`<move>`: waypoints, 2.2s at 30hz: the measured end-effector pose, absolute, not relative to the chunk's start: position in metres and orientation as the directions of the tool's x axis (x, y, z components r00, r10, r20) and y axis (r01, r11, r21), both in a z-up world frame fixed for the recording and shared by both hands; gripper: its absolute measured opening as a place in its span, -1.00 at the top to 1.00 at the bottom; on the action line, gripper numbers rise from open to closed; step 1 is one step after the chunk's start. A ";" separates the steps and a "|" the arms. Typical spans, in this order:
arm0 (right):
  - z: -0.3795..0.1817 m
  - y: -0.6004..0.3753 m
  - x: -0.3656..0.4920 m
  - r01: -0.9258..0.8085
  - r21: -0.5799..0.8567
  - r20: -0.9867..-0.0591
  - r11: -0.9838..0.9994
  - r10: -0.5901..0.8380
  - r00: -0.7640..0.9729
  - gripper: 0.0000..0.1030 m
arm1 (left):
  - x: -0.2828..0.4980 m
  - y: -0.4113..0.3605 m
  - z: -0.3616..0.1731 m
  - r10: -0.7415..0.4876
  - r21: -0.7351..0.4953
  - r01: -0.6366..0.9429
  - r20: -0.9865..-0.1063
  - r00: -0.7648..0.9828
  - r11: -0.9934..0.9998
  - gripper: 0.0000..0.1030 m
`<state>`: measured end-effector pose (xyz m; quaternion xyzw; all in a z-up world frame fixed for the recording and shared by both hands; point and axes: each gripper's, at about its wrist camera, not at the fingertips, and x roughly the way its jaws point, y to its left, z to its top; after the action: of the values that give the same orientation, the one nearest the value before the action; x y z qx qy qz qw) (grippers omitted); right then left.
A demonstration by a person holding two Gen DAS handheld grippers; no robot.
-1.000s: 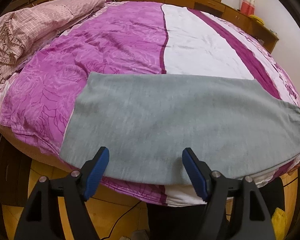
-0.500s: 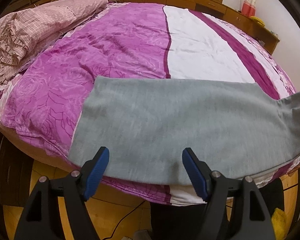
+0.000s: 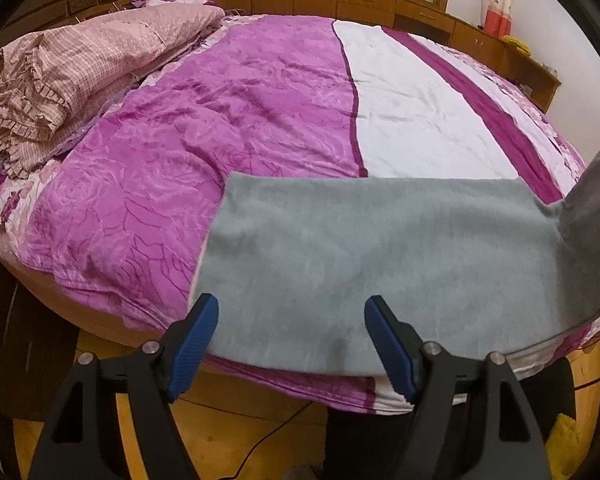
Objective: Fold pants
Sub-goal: 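Lift the waistband with the right gripper and fold it toward the leg cuffs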
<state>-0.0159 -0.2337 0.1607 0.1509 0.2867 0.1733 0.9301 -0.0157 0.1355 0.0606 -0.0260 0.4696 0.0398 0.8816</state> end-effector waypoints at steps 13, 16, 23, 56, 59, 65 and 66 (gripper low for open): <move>0.153 -0.139 -0.008 -0.367 0.327 -0.529 0.871 0.490 0.693 0.75 | -0.008 0.158 0.055 0.049 -0.002 -0.091 -0.828 0.558 0.996 -0.54; 0.144 -0.116 -0.005 -0.386 0.316 -0.552 0.867 0.498 0.669 0.75 | -0.009 0.163 0.053 0.046 -0.007 -0.092 -0.828 0.559 0.996 -0.53; 0.115 -0.066 0.005 -0.425 0.298 -0.609 0.855 0.513 0.605 0.75 | -0.014 0.174 0.050 0.029 -0.039 -0.108 -0.824 0.565 0.993 -0.53; 0.069 -0.109 -0.017 -0.362 0.272 -0.715 0.891 0.439 0.544 0.13 | -0.011 0.122 0.069 -0.190 -0.241 -0.009 -0.789 0.584 0.971 -0.53; 0.066 -0.132 -0.019 -0.313 0.239 -0.732 0.919 0.382 0.564 0.13 | -0.004 0.105 0.068 -0.219 -0.254 0.019 -0.793 0.569 0.967 -0.53; 0.049 -0.164 -0.021 -0.249 0.229 -0.752 0.941 0.334 0.568 0.13 | 0.008 0.076 0.056 -0.244 -0.263 0.043 -0.809 0.534 0.964 -0.53; 0.044 -0.168 -0.021 -0.244 0.231 -0.758 0.942 0.331 0.562 0.13 | 0.010 0.073 0.052 -0.245 -0.264 0.039 -0.816 0.524 0.964 -0.53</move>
<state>-0.0213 -0.1679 0.0441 0.0498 0.4390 0.1628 0.8822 0.0102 0.0728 0.0519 -0.1067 0.4810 -0.0820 0.8663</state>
